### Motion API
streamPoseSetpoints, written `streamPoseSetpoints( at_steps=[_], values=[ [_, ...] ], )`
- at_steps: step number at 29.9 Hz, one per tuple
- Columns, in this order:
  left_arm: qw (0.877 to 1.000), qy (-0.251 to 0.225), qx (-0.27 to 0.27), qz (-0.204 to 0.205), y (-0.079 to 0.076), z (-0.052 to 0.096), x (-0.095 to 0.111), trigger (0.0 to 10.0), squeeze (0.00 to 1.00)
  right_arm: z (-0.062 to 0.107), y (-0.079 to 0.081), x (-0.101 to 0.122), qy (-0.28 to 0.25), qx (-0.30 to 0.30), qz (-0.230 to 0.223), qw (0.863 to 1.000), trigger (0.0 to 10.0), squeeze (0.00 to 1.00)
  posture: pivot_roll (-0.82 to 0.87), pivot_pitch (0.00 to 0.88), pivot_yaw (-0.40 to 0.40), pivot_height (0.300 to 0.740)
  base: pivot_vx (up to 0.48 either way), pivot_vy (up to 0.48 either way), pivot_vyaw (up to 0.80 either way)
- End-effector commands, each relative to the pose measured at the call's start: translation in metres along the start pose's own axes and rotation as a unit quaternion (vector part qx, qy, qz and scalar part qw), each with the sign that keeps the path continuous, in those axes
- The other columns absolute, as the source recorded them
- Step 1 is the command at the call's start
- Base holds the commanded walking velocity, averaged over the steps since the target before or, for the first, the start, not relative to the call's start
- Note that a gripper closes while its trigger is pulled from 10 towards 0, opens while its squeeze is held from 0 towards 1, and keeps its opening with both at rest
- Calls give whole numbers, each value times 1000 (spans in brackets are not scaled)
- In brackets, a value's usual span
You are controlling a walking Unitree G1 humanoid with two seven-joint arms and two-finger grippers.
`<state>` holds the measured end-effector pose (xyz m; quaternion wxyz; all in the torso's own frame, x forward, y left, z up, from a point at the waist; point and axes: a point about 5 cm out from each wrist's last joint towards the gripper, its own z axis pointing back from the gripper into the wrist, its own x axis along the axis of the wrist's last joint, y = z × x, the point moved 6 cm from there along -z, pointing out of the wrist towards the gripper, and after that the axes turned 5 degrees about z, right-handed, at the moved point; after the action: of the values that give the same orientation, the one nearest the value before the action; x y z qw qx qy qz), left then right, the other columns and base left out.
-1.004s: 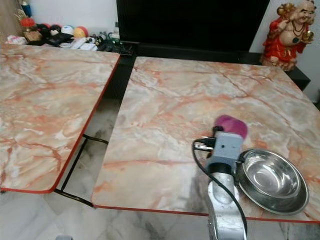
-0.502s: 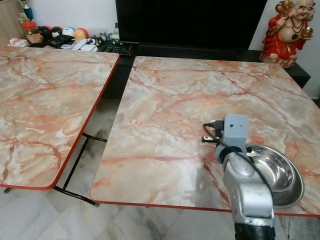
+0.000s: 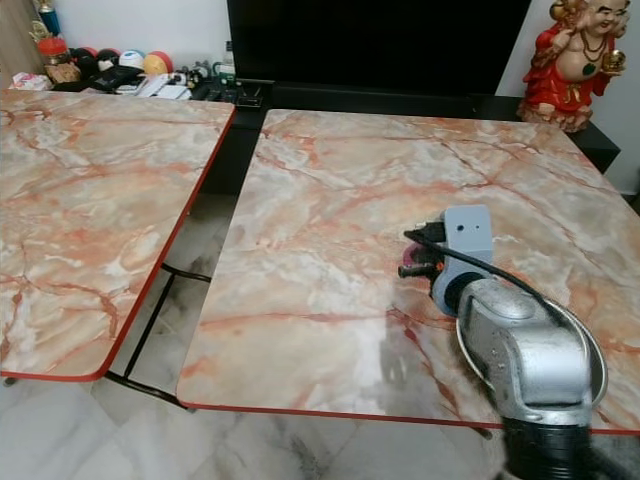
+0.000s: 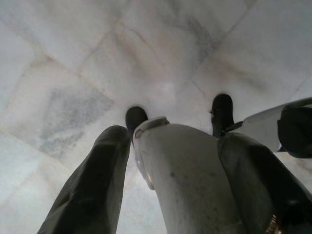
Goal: Setting the table
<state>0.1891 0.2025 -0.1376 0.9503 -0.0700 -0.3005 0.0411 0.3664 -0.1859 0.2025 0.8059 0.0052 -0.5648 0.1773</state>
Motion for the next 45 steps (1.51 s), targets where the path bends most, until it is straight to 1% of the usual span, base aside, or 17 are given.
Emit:
streamPoseSetpoints(
  at_steps=[1, 7, 9, 10, 11, 19, 23, 25, 30, 32, 33, 37, 39, 40, 41, 42, 45],
  values=[
    [1000, 22, -5, 4, -2, 2, -13, 10000, 0, 5, 6, 3, 6, 28, 26, 999, 10000, 0, -146, 141, -51, 740, 0, 0, 0],
    [999, 32, -7, 9, 1, 4, -19, 10000, 0, 11, 1, -4, 27, 39, 54, 997, 10000, 0, -149, 144, -52, 740, 0, 0, 0],
    [999, 35, -9, 9, 0, 4, -20, 10000, 0, 12, 1, -6, 33, 47, 75, 996, 10000, 0, -150, 143, -52, 740, 0, 0, 0],
    [999, 39, -11, 10, -1, 4, -22, 10000, 0, 16, 1, -13, 48, 57, 128, 989, 10000, 0, -152, 145, -53, 740, 0, 0, 0],
    [999, 40, -11, 10, -1, 4, -23, 10000, 0, 17, 1, -15, 51, 61, 134, 988, 10000, 0, -152, 145, -53, 740, 0, 0, 0],
    [999, 47, -17, 10, -12, 2, -27, 10000, 0, 18, -4, -23, 69, 72, 135, 986, 10000, 0, -155, 149, -54, 740, 0, 0, 0],
    [998, 55, -19, 11, -20, 0, -32, 10000, 0, 17, -4, -32, 80, 89, 143, 982, 10000, 0, -156, 152, -53, 740, 0, 0, 0],
    [998, 60, -18, 12, -24, -1, -34, 10000, 0, 17, -1, -38, 85, 112, 157, 978, 10000, 0, -156, 152, -53, 740, 0, 0, 0],
    [998, 67, -15, 11, -24, -1, -37, 10000, 0, 16, 1, -47, 93, 132, 170, 972, 10000, 0, -155, 155, -55, 740, 0, 0, 0],
    [998, 67, -12, 13, -21, 0, -37, 10000, 0, 15, -1, -47, 93, 130, 173, 972, 10000, 0, -150, 157, -56, 740, 0, 0, 0],
    [998, 65, -8, 14, -15, 1, -34, 10000, 0, 14, -1, -46, 90, 133, 178, 971, 10000, 0, -150, 157, -56, 740, 0, 0, 0],
    [998, 61, -4, 15, -3, 4, -30, 10000, 0, 13, -1, -47, 91, 136, 195, 967, 10000, 0, -151, 157, -56, 740, 0, 0, 0],
    [998, 58, -1, 16, 6, 6, -28, 10000, 0, 13, -3, -49, 95, 135, 203, 965, 10000, 0, -150, 158, -56, 740, 0, 0, 0],
    [998, 55, 3, 17, 15, 9, -25, 10000, 0, 12, -7, -51, 98, 132, 206, 965, 10000, 0, -150, 158, -56, 740, 0, 0, 0],
    [998, 55, 3, 17, 15, 9, -25, 10000, 0, 12, -7, -51, 98, 132, 206, 965, 10000, 0, -150, 158, -56, 740, 0, 0, 0],
    [998, 54, 5, 18, 21, 11, -24, 10000, 0, 12, -8, -51, 99, 130, 206, 965, 10000, 0, -150, 158, -56, 740, 0, 0, 0],
    [998, 54, 9, 19, 28, 13, -23, 10000, 0, 11, -9, -51, 99, 132, 209, 964, 10000, 0, -149, 157, -60, 740, 0, 0, 0]
  ],
)
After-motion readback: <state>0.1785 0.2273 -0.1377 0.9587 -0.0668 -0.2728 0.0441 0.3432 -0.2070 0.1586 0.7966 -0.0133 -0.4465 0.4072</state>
